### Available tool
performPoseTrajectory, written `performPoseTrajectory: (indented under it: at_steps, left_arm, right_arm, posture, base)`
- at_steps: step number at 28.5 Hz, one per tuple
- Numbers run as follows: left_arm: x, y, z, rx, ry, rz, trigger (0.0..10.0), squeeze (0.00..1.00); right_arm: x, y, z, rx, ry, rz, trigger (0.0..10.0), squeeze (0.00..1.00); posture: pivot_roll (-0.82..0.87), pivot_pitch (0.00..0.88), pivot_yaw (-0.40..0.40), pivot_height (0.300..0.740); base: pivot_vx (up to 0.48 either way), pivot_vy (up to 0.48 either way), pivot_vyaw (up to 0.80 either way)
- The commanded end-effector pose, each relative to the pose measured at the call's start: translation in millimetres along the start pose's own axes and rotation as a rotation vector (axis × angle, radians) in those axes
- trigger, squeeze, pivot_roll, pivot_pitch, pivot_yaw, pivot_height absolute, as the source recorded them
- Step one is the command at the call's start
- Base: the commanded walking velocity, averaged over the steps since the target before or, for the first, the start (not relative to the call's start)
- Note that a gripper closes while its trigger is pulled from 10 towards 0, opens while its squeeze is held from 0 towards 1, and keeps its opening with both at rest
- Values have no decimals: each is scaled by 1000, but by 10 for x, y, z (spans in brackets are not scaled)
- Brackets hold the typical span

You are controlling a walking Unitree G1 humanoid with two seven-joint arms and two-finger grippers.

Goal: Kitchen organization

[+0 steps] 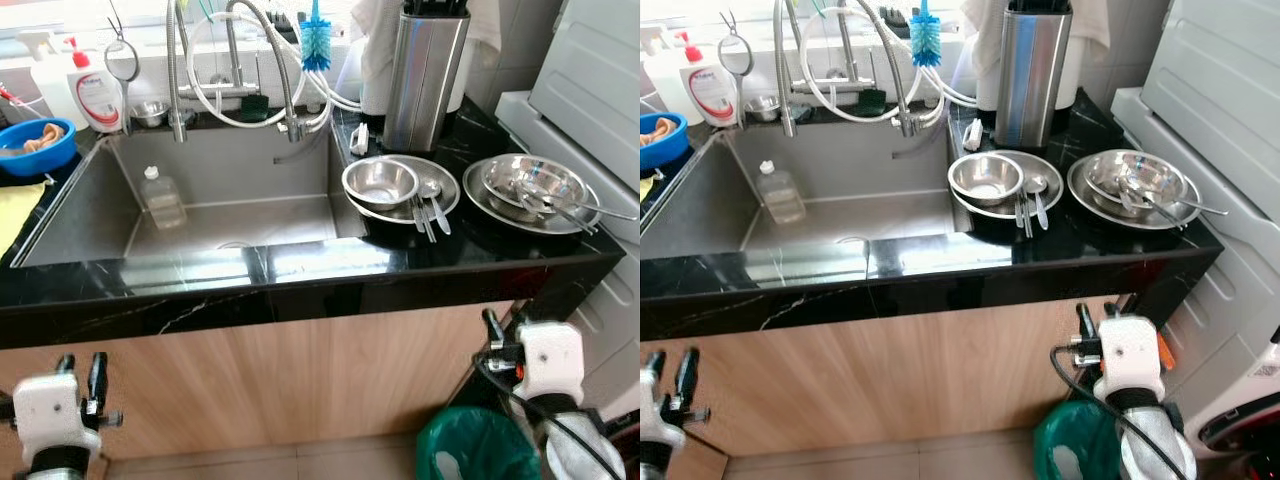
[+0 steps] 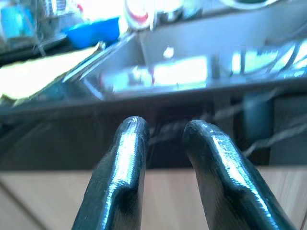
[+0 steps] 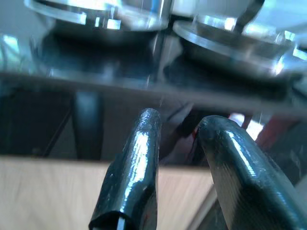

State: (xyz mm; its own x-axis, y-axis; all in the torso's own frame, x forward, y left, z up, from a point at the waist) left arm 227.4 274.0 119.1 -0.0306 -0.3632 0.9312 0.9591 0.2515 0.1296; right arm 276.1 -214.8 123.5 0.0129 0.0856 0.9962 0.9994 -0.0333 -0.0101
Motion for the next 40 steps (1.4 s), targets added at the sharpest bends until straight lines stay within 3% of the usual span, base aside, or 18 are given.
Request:
performPoseTrajectory:
  at_steps: [1,7,14,20,25,26,27,35,39,40]
  left_arm:
    - [79,21,-53,-6,-13,-6,10000,0]
    - [229,128,-167,-20,-47,-26,10000,0]
    - [671,416,-540,-93,-126,-140,10000,0]
    - [733,466,-696,-128,-135,-150,10000,0]
    - [765,525,-799,-163,-137,-163,10000,0]
    - [774,540,-806,-161,-141,-164,10000,0]
    - [785,552,-818,-163,-140,-168,10000,0]
    - [892,629,-965,-189,-152,-206,10000,0]
    - [909,740,-1044,-206,-142,-217,10000,0]
    - [892,799,-1076,-214,-134,-214,10000,0]
  right_arm:
    - [116,13,92,25,2,-22,10000,0]
    - [152,43,243,58,30,-10,10000,0]
    - [237,177,442,69,88,-45,10000,0]
    - [216,246,441,51,166,-36,10000,0]
    - [171,362,548,72,249,-35,10000,0]
    - [185,379,554,73,270,-42,10000,533]
    - [188,393,563,76,272,-43,10000,1000]
    - [214,501,684,149,293,-46,10000,1000]
    - [175,588,787,199,282,-36,10000,1000]
    - [170,627,810,207,274,-35,10000,706]
  posture:
    - [-67,0,33,740]
    - [-71,0,43,740]
    - [-97,0,65,740]
    - [-111,0,70,740]
    - [-130,0,76,740]
    - [-129,0,77,740]
    - [-129,0,77,740]
    - [-124,0,60,740]
    - [-126,0,60,740]
    - [-127,0,58,740]
  base:
    - [0,0,0]
    - [0,0,0]
    - [0,0,0]
    - [0,0,0]
    - [0,0,0]
    - [0,0,0]
    - [0,0,0]
    - [0,0,0]
    - [0,0,0]
    - [0,0,0]
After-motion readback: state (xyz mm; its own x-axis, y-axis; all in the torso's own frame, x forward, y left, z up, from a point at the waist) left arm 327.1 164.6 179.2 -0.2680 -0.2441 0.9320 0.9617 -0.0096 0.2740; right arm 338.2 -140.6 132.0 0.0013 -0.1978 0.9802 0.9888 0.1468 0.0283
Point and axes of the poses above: a point about 5 cm out from each wrist's last joint towards the gripper, its own y axis pointing out of the wrist towards the gripper, its own x axis along the axis of the wrist's last joint, z = x × y, the point moved 5 cm from there along y, pointing out of the wrist towards the gripper, and after that the axes turned 10 degrees about y, right-handed, at the moved point
